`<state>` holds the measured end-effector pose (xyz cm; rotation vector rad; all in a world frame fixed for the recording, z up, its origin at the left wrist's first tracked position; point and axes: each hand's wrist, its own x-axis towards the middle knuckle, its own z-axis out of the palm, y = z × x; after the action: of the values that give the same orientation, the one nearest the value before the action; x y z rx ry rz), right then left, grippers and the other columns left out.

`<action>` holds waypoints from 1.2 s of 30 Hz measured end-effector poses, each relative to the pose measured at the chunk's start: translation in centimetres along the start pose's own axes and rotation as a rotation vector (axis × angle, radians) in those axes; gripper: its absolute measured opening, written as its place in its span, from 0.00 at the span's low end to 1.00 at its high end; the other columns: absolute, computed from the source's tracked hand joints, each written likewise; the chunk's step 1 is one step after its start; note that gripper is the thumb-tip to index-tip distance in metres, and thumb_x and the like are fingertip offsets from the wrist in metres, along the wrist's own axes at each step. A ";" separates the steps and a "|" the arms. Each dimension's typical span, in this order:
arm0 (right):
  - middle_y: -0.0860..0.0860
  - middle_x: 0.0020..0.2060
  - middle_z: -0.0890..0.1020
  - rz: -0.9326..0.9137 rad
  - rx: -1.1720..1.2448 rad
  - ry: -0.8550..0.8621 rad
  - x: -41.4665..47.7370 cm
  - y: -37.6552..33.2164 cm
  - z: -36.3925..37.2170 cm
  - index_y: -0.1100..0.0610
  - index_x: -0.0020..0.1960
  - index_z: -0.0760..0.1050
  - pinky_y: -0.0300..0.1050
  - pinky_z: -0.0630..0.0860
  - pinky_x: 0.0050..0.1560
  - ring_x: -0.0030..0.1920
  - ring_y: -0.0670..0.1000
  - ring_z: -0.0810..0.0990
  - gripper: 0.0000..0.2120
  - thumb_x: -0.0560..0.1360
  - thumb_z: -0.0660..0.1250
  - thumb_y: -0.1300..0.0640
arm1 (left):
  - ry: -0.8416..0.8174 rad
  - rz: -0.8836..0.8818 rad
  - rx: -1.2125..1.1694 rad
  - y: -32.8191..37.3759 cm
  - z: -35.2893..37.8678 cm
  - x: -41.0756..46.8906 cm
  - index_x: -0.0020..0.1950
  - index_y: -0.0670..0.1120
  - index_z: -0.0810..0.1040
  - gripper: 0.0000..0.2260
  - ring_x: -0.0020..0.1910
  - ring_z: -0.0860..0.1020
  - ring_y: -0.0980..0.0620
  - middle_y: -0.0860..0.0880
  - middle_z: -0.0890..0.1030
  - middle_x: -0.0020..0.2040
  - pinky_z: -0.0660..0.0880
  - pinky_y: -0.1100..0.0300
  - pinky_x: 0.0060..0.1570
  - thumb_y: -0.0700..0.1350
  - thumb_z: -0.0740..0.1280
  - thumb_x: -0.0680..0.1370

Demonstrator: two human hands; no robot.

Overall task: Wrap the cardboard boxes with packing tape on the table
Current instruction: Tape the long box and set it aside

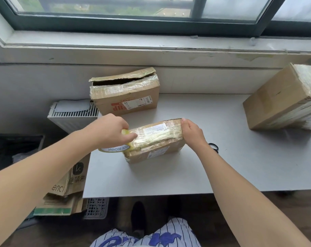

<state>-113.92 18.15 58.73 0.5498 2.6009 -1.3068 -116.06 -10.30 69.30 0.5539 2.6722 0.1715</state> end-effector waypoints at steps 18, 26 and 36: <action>0.53 0.40 0.78 -0.007 -0.028 0.027 -1.1 0.2 0.0 0.57 0.46 0.73 0.51 0.70 0.47 0.46 0.55 0.74 0.22 0.85 0.49 0.43 | 0.013 -0.025 -0.235 -5.9 5.9 -1.5 0.37 0.47 0.79 0.26 0.35 0.78 0.51 0.48 0.79 0.33 0.73 0.54 0.35 0.69 0.63 0.77; 0.49 0.40 0.79 0.023 -0.033 0.029 -0.9 0.1 0.1 0.50 0.45 0.75 0.56 0.77 0.56 0.46 0.54 0.76 0.21 0.84 0.50 0.42 | -0.054 -0.013 -0.358 -6.8 6.6 -0.7 0.43 0.48 0.83 0.34 0.39 0.79 0.50 0.48 0.82 0.38 0.76 0.50 0.39 0.78 0.58 0.69; 0.49 0.38 0.77 0.041 -0.018 0.036 -0.6 -0.2 0.1 0.50 0.42 0.73 0.61 0.79 0.58 0.45 0.53 0.75 0.21 0.83 0.50 0.41 | -0.179 -0.067 -0.444 -7.1 6.3 -0.1 0.42 0.45 0.83 0.29 0.33 0.77 0.52 0.45 0.81 0.37 0.71 0.59 0.34 0.71 0.64 0.74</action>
<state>-113.41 17.80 59.00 0.6258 2.6133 -1.2717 -115.89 -16.56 62.21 0.3192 2.3689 0.6431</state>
